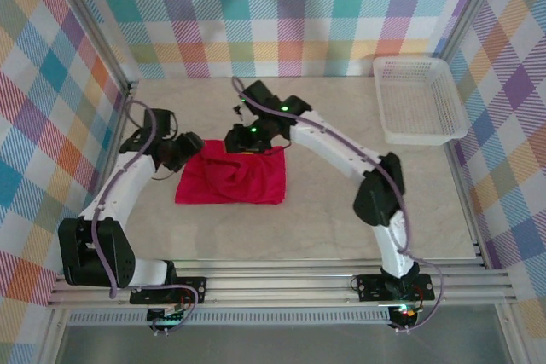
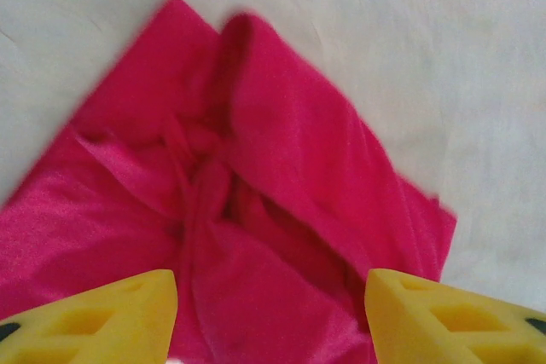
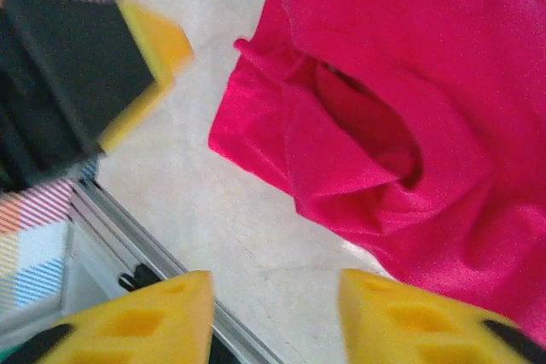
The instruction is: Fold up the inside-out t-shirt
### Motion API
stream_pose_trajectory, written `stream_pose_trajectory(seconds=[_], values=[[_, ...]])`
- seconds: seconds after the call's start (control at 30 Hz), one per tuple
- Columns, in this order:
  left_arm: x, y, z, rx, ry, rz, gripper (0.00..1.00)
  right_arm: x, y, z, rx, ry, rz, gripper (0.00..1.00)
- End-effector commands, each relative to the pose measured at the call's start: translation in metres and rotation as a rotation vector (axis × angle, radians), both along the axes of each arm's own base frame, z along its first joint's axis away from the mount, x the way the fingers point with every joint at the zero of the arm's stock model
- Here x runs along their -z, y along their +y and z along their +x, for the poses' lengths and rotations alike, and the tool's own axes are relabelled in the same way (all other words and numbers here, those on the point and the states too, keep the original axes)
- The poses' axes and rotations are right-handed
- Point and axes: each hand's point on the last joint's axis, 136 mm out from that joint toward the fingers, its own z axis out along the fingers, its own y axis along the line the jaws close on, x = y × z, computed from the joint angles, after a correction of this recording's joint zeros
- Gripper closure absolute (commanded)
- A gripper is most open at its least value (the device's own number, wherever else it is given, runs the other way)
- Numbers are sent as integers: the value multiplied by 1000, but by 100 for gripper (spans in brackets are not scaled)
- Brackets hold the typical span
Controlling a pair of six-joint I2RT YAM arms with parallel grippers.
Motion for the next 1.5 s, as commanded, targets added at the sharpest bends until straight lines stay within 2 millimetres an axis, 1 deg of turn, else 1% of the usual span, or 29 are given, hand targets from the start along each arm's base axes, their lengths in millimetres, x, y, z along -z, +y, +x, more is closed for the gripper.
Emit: stream_pose_trajectory(seconds=[0.0, 0.07, 0.13, 0.2, 0.3, 0.4, 0.47, 0.5, 0.53, 0.57, 0.6, 0.63, 0.7, 0.8, 0.87, 0.9, 0.93, 0.97, 1.03, 1.13, 1.17, 1.2, 1.23, 1.3, 1.33, 1.4, 1.47], values=[[8, -7, -21, 50, 45, 36, 43, 47, -18, 22, 61, 37, -12, 66], [14, -14, -25, 65, 48, 13, 42, 63, -22, 26, 77, 73, -7, 70], [23, -25, -24, 90, 53, -24, 40, 80, -24, 29, 87, 110, -17, 74], [33, -36, -22, 123, 77, -47, 37, 97, -25, 30, 97, 139, -36, 75], [51, -45, -18, 147, 116, -37, 36, 119, -31, 32, 122, 175, -71, 76], [70, -51, -15, 157, 156, -38, 36, 136, -38, 34, 145, 190, -96, 76], [84, -54, -14, 162, 183, -41, 37, 146, -40, 33, 147, 203, -108, 75], [92, -53, -16, 158, 207, -34, 41, 153, -42, 33, 149, 209, -121, 75], [98, -50, -17, 150, 230, -14, 51, 160, -44, 33, 153, 215, -136, 75], [103, -44, -21, 138, 255, 18, 74, 168, -48, 33, 165, 226, -157, 75], [104, -34, -26, 117, 280, 58, 92, 177, -54, 32, 183, 243, -182, 75], [103, -26, -32, 96, 297, 96, 100, 185, -61, 30, 205, 264, -209, 75], [94, -1, -48, 39, 311, 196, 100, 201, -80, 25, 261, 306, -261, 75], [77, 30, -70, -36, 297, 297, 100, 211, -106, 16, 331, 320, -306, 74], [72, 37, -81, -64, 289, 302, 100, 212, -116, 8, 351, 322, -314, 74], [73, 36, -85, -68, 288, 290, 98, 210, -120, 5, 355, 320, -316, 74], [74, 34, -88, -67, 289, 278, 95, 208, -121, 1, 353, 320, -309, 74], [76, 33, -91, -66, 295, 266, 89, 204, -122, -2, 352, 320, -296, 74], [82, 30, -98, -58, 318, 250, 88, 195, -118, -5, 340, 311, -265, 74], [87, 30, -111, -48, 353, 248, 77, 181, -110, -5, 307, 293, -231, 73], [84, 33, -114, -51, 350, 261, 70, 175, -106, -4, 292, 284, -222, 73], [79, 37, -114, -60, 338, 277, 53, 168, -101, -2, 276, 276, -211, 73], [73, 40, -112, -68, 319, 297, 44, 161, -98, 0, 264, 266, -200, 73], [53, 43, -97, -71, 244, 316, 38, 143, -89, 2, 232, 236, -172, 72], [44, 40, -87, -63, 209, 307, 38, 136, -86, 2, 219, 226, -161, 71], [29, 27, -61, -33, 143, 261, 38, 123, -80, 3, 198, 209, -132, 71], [21, 16, -37, -6, 104, 219, 38, 115, -76, 3, 188, 201, -110, 71]])
